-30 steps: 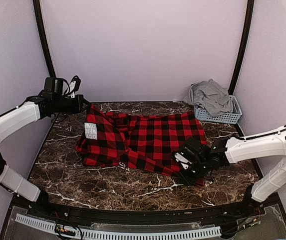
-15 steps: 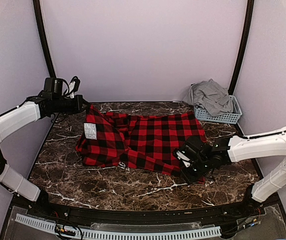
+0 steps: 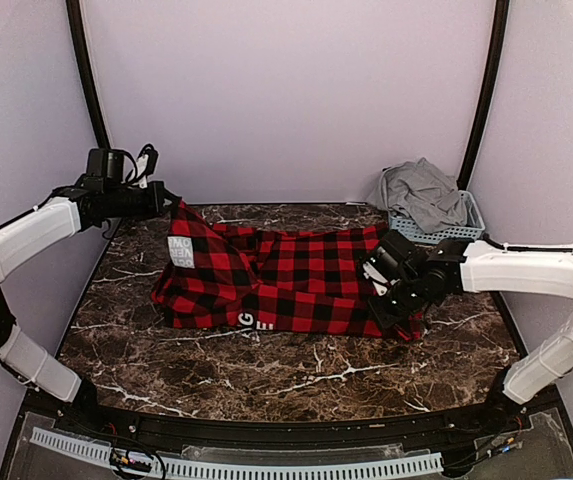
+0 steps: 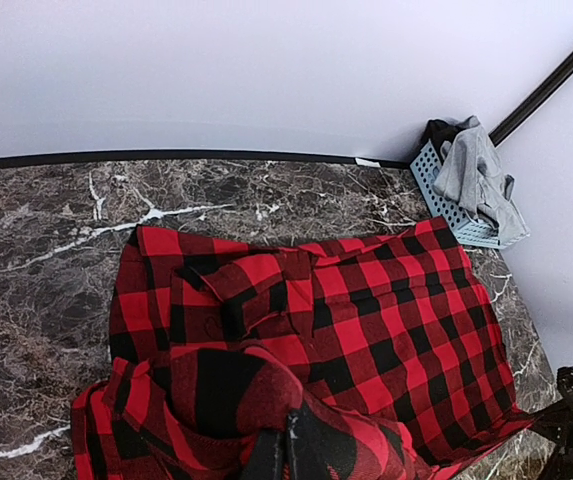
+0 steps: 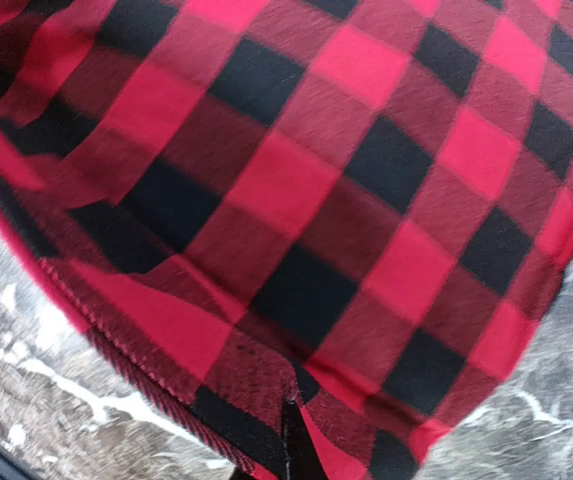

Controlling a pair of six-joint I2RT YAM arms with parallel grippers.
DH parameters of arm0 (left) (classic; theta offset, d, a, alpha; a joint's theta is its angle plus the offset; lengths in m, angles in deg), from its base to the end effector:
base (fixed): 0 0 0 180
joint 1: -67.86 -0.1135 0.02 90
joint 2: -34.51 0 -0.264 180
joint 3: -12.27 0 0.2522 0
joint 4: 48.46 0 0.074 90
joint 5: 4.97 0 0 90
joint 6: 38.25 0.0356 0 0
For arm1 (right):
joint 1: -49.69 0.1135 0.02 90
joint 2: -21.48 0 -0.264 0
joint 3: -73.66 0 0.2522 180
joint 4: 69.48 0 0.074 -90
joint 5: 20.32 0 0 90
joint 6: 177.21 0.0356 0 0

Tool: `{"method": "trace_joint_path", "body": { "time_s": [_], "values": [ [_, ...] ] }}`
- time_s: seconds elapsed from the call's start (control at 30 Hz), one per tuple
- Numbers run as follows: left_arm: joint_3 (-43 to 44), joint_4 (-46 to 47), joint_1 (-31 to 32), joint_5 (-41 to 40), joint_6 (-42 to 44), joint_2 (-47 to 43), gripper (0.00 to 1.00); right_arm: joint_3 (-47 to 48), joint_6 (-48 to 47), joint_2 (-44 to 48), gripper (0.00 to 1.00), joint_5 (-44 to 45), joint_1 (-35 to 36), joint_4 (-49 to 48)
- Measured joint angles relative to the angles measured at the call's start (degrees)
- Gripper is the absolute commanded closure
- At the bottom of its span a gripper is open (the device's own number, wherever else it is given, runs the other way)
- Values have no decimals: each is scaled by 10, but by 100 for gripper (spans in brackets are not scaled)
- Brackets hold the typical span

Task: Fold and stack the long sleeve shirts
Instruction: Pick up the corner of the shirt from the center of the board, then fold the flattened shirt at the center of the board.

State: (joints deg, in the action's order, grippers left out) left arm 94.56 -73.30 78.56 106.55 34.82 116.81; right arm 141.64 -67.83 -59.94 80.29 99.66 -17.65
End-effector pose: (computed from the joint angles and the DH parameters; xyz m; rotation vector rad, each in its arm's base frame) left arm 0.3258 -0.0748 0.3301 0.1354 2.0336 -0.6821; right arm 0.1796 0.2037 0.2169 -0.6544 2.5999 0.1296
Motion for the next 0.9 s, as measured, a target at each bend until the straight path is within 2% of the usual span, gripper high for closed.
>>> {"method": "trace_joint_path", "body": {
  "time_s": [0.17, 0.27, 0.47, 0.6, 0.9],
  "values": [
    [7, 12, -2, -10, -1, 20, 100, 29, -37, -21, 100, 5, -50, 7],
    [7, 21, -3, -15, -2, 39, 100, 49, -60, -47, 93, 3, -74, 5],
    [7, 31, -3, -30, -2, 60, 100, 73, -92, -121, 69, 0, -100, -11],
    [8, 39, -3, -36, -3, 72, 100, 73, -96, -149, 60, 11, -111, -9],
    [9, 53, -3, -37, -3, 99, 100, 74, -85, -149, 53, 60, -142, -4]
  ]
}}
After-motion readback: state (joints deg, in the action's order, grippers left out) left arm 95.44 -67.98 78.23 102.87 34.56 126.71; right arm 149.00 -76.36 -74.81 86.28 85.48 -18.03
